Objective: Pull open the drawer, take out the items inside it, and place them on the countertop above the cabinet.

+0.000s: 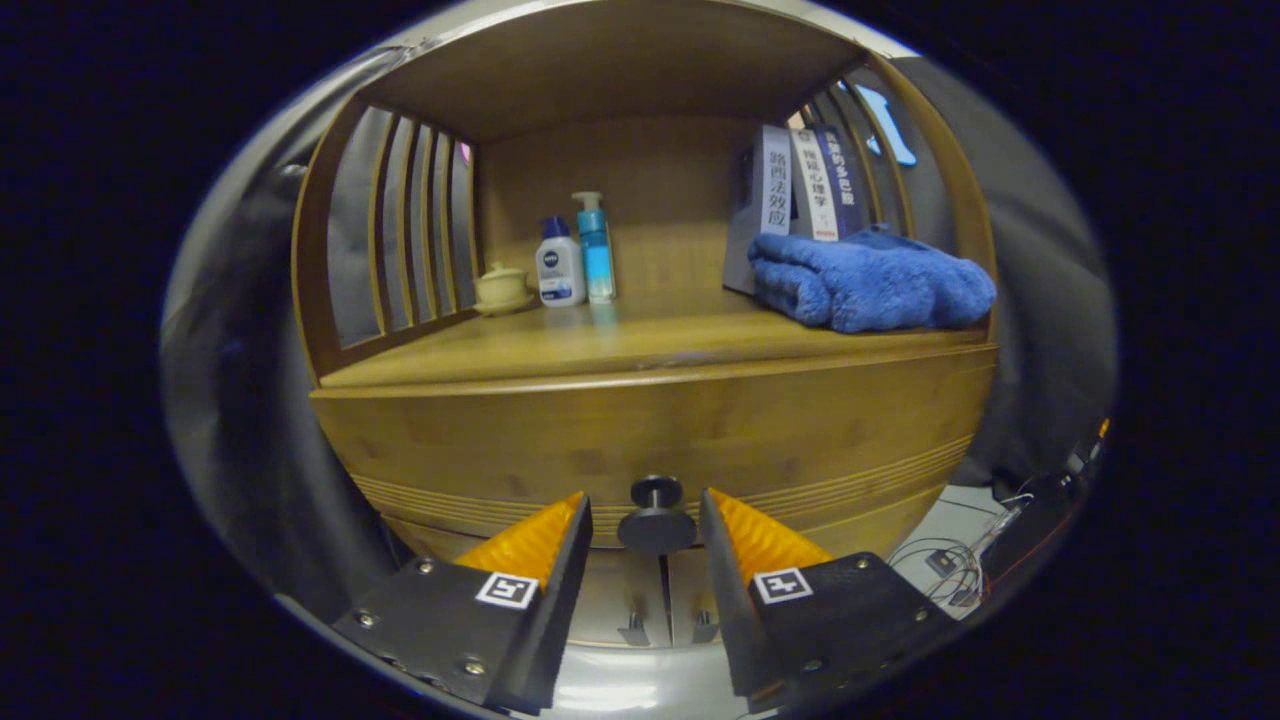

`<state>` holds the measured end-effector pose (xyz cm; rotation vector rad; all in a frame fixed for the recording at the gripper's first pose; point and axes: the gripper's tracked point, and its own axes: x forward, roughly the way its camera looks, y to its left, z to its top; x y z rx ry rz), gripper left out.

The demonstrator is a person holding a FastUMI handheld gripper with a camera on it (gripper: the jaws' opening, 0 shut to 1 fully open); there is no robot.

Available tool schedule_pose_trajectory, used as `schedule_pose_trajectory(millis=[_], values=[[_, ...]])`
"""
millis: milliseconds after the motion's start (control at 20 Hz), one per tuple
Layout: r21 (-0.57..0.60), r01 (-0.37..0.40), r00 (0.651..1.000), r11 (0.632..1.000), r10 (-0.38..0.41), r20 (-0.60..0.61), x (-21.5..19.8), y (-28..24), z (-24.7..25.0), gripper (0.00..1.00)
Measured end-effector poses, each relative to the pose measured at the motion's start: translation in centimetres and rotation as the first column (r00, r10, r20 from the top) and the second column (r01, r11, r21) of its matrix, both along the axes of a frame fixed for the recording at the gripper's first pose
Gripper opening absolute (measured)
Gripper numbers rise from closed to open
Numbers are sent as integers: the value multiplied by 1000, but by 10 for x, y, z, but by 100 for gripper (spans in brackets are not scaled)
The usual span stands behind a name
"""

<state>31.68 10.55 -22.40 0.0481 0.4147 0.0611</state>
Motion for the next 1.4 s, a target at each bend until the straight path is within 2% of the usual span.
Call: schedule_pose_trajectory(millis=[150, 200, 250, 300, 500, 700, 900, 1400], values=[[-34, 13, 1000, 999, -14, -10, 0, -4, -4, 47], [-38, 9, 1000, 999, -10, -8, 6, -4, -7, 47], [-44, 9, 1000, 999, -9, -8, 4, -4, -5, 42], [-46, 10, 1000, 999, -10, -3, 3, -5, -4, 41], [-32, 16, 1000, 999, -16, -16, 5, -4, -5, 27], [-27, 26, 999, 999, -26, -29, -4, -4, -4, 28], [-4, 45, 998, 999, -45, -32, -41, -5, -1, 28], [-35, 82, 993, 996, -85, -78, -128, -16, 6, 28]])
